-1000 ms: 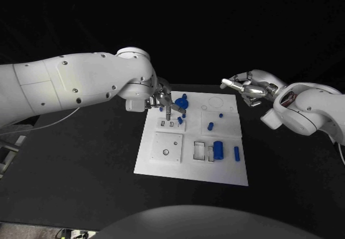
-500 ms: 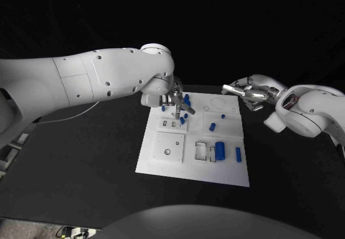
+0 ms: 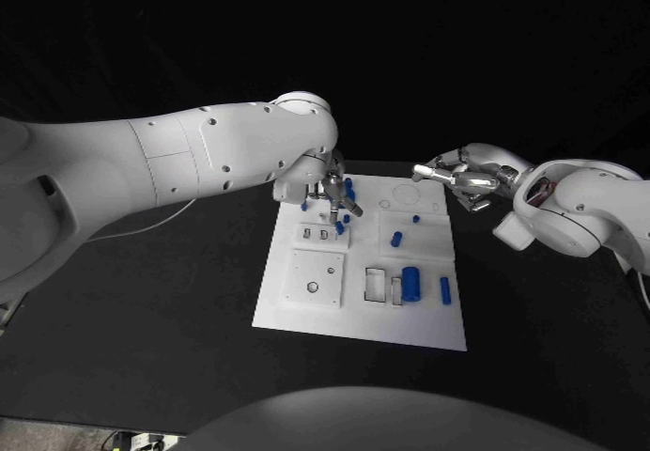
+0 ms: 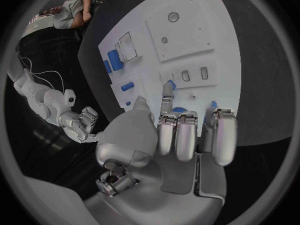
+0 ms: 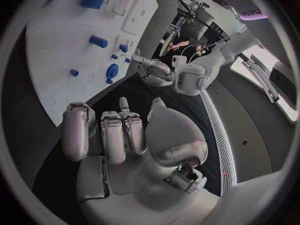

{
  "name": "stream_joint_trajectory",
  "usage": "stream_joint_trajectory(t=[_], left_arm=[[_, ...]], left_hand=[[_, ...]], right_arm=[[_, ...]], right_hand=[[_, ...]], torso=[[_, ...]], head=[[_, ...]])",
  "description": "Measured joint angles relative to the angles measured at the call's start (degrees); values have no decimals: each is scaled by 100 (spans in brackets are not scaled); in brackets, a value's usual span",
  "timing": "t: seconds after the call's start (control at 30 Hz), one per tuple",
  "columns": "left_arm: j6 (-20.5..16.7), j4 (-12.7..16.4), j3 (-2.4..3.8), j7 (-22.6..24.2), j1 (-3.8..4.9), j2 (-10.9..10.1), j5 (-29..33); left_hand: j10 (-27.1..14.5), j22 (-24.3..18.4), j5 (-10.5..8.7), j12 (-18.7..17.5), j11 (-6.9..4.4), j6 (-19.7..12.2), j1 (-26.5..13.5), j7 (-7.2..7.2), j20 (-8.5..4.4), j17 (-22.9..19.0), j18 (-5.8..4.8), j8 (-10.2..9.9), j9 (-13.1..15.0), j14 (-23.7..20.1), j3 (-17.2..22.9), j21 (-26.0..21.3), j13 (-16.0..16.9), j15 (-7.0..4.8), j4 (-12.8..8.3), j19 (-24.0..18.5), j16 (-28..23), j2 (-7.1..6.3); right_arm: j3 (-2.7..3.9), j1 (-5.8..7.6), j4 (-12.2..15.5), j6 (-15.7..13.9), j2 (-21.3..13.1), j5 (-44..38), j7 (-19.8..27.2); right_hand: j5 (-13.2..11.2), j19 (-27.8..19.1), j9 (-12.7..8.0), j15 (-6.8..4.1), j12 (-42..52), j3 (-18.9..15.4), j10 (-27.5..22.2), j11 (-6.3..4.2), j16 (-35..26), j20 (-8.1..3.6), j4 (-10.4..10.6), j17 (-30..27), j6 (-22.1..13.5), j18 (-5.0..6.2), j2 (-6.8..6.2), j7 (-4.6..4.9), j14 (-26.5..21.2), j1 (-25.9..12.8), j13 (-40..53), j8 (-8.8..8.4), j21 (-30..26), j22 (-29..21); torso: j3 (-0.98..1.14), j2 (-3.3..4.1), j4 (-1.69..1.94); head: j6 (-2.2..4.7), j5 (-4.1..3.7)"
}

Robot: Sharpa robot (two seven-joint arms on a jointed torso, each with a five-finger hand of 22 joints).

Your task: Assemble the parts on the task board

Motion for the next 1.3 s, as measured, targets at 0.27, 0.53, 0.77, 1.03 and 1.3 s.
stream_joint_trajectory(t=[0.27, 0.53, 0.77, 1.03, 1.3], left_arm=[[-1, -152, 4, -7, -104, 4, -94], [-25, -203, 12, -9, -163, -3, -94], [-100, -333, 15, -13, -257, 26, -87], [-197, -465, 16, -14, -352, 107, -60], [-287, -571, 19, -15, -409, 167, -37]], left_hand=[[0, 0, 68, 3, -40, 9, 103, -9, -42, 0, 0, 0, 155, 5, 104, 0, 0, -44, -34, 1, 0, -56], [-20, -1, 68, -13, -61, 60, 145, -60, -63, -1, 0, 57, 306, 22, 171, 0, 0, -67, -13, 20, 0, -89], [-20, -1, 118, -18, -61, 38, 189, -39, -83, -1, 0, 57, 434, 4, 279, -23, 0, -85, 16, 0, 0, -133], [-19, -1, 184, -24, -61, -16, 258, -31, -82, -1, 0, 56, 539, 4, 382, -23, -3, -84, -2, 0, 0, -203], [-19, -1, 217, -24, -61, -63, 265, -24, -82, -2, 0, 1, 604, 3, 471, -39, -2, -84, 1, -1, 0, -209]], right_arm=[[-1, -4, -36, 35, -23, -3, 3], [-2, -28, -54, 73, -51, -5, -2], [-2, -40, -73, 103, -45, -7, -11], [-2, -50, -89, 146, -47, -8, -23], [-3, -55, -96, 187, -49, -9, -46]], right_hand=[[75, -21, -11, 0, 0, -32, 0, 0, 0, 21, 0, 0, 8, 0, 30, 8, 0, 56, 1, 0, 0, 4], [107, -42, -12, 0, 0, -31, 0, 0, 0, 0, 0, -1, 7, -1, 43, 8, 0, 88, 1, 0, -35, 3], [131, -62, -18, 0, 0, -31, 0, 0, -22, 20, 0, -1, 7, -1, 43, 7, 0, 88, 1, 0, -35, 2], [131, -83, -18, 0, 0, -31, 0, 0, -45, -1, 0, -2, 7, -1, 43, 7, 0, 88, 1, 0, -78, 2], [152, -103, -22, 0, 0, -34, 0, 0, -45, 20, 2, -2, 28, 0, 45, 28, 0, 89, 1, 0, -106, 1]], torso=[[1, -10, -3], [-7, -24, -2], [-9, -30, -8], [-14, -33, -14], [-16, -39, -15]], head=[[0, -1], [-1, -1], [-1, 9], [-1, 6], [-1, 3]])
